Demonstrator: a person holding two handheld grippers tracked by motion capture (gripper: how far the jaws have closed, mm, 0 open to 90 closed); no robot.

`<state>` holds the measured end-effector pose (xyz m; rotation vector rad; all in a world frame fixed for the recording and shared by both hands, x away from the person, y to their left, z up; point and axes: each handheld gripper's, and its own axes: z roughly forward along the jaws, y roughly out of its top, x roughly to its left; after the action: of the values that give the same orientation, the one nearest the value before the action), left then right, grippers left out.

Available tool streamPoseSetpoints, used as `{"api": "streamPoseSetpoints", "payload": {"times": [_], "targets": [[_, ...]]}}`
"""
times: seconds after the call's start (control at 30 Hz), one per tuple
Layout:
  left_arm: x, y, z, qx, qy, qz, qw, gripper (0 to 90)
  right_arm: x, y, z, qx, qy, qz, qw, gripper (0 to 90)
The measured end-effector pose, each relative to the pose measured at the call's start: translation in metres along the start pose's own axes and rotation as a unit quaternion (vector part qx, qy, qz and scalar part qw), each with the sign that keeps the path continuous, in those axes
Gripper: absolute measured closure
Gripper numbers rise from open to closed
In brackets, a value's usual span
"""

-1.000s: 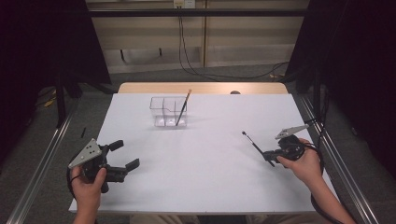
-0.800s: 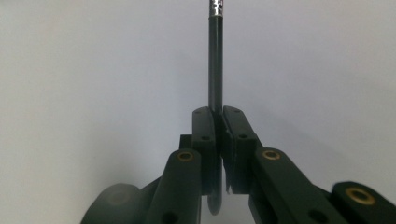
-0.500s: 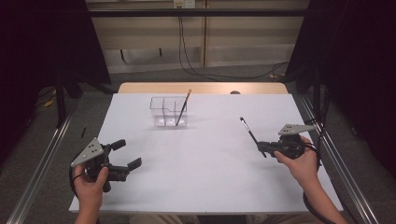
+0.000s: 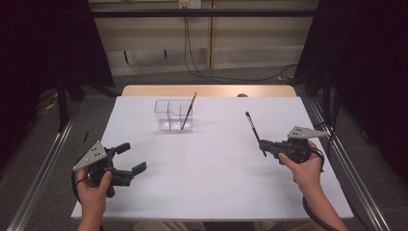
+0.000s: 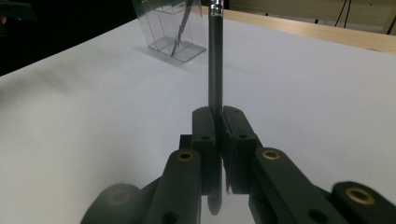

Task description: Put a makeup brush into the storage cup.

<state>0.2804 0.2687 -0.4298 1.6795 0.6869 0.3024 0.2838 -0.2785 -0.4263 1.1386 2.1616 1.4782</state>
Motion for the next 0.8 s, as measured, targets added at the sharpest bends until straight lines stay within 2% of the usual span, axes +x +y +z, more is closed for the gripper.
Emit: {"api": "streamPoseSetpoints", "payload": {"times": [0.4,0.63,0.8], "targets": [[-0.002,0.004,0.010,-0.002,-0.012,-0.006,0.9999,0.0,0.010,0.006,0.006,-0.047,0.018,0.001,0.9987,84.8],[-0.004,0.006,0.018,-0.002,-0.023,-0.009,0.9997,0.0,0.016,0.008,0.010,-0.058,0.029,0.000,0.9979,84.8],[-0.005,0.008,0.026,-0.007,-0.032,-0.022,0.9992,0.0,0.017,0.009,0.011,-0.066,0.038,0.003,0.9971,84.8]]}}
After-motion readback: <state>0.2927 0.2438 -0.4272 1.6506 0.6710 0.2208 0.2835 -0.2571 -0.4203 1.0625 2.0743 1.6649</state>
